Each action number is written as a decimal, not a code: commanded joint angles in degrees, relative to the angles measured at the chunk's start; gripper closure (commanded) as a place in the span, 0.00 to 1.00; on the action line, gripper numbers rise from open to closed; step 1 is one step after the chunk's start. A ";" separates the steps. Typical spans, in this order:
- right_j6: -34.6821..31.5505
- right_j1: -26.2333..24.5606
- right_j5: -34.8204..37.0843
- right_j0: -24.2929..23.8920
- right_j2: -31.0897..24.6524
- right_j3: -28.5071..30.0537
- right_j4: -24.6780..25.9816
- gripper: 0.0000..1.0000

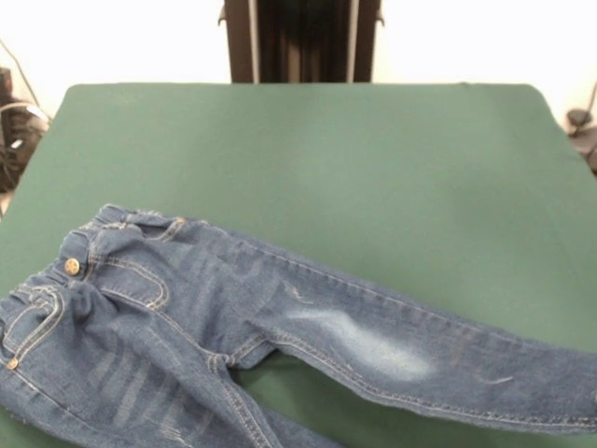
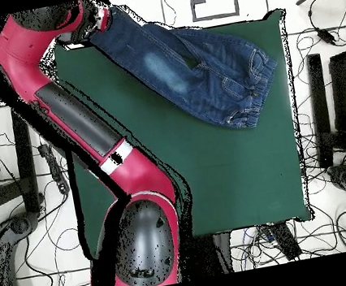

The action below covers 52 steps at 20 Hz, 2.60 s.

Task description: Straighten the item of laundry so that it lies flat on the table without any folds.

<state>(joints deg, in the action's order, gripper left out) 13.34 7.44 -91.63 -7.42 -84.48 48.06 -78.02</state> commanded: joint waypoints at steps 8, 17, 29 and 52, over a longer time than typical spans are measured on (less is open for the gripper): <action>11.49 0.30 5.37 1.92 6.11 -2.16 -2.09 1.00; 10.04 0.12 5.29 2.33 5.88 -2.40 -2.04 1.00; 10.05 0.00 6.13 2.46 6.15 -2.41 -1.65 1.00; 7.56 -0.14 5.46 2.30 5.78 -3.04 -1.19 0.00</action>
<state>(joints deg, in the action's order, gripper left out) 13.34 7.41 -89.78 -7.40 -83.52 47.22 -77.01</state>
